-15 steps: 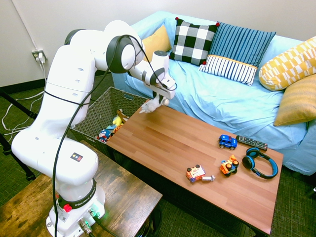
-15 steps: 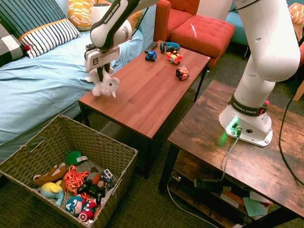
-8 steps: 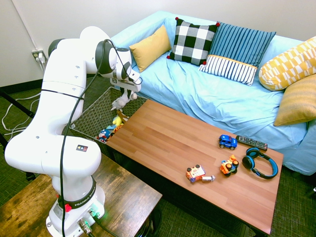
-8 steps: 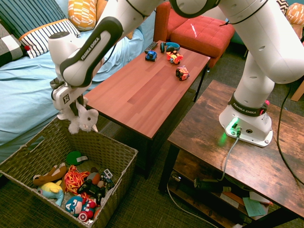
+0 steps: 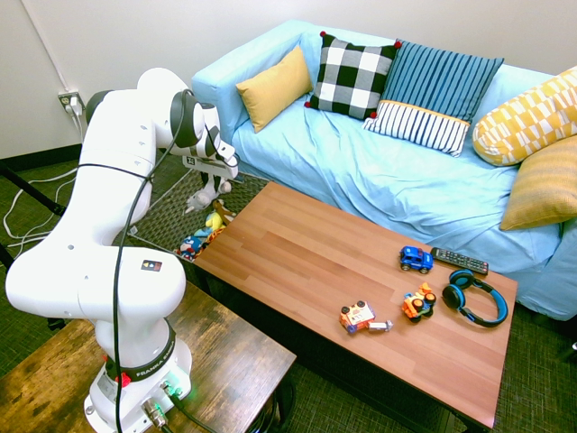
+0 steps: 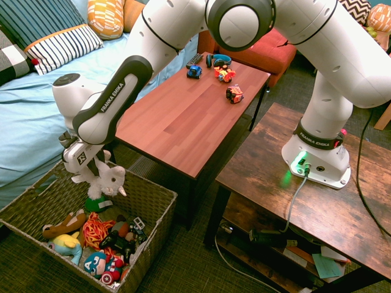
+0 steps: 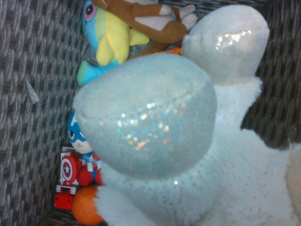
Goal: Put the stuffed toy in the basket
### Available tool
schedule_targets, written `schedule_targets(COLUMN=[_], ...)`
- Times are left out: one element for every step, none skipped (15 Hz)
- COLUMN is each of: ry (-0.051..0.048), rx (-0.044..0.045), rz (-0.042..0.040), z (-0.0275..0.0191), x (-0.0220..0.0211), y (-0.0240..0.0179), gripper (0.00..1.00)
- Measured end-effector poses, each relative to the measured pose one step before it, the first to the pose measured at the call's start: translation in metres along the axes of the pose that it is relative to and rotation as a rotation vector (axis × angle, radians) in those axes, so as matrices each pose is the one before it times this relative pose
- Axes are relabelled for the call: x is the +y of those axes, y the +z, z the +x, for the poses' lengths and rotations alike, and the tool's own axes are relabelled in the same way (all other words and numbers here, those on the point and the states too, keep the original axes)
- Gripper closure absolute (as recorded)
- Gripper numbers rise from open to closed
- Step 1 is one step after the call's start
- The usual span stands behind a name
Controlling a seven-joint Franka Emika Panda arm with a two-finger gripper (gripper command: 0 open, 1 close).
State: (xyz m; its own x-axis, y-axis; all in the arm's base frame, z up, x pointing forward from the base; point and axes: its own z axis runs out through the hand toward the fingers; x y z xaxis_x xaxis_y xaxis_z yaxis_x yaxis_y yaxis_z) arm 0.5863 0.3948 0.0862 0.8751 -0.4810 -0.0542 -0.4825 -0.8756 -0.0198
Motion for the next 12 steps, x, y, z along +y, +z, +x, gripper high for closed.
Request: schedule_targets(ry=[0.00292,0.00212,0.00068,0.00005,0.00013,0.00009,-0.00003,0.00000,0.00017,0.00037,0.00074,0.00205], rx=[0.00071,0.00062,-0.00027,-0.00078,-0.00065,-0.00001,0.00035,0.00006,-0.00013,-0.00022,-0.00021,-0.00027], rz=[0.00193,0.00133,-0.00049,-0.00138,-0.00124,-0.00011,0.00065,0.00012,0.00011,0.00014,0.00016,0.00026], z=[0.00184,0.00103,0.00021,-0.00017,-0.00009,0.00006,0.00011,0.00003,0.00000,0.00006,0.00025,0.00106], x=[-0.00109,-0.00052,0.00023,0.00034,0.00034,0.00004,-0.00023,-0.00004,-0.00001,0.00002,0.00012,0.00054], y=[-0.00235,-0.00119,0.00039,0.00112,0.00100,0.00015,-0.00032,-0.00005,-0.00002,-0.00001,-0.00002,-0.00008], gripper=[0.00,0.00,0.00,0.00,0.00,0.00,0.00,0.00,0.00,0.00,0.00,0.00])
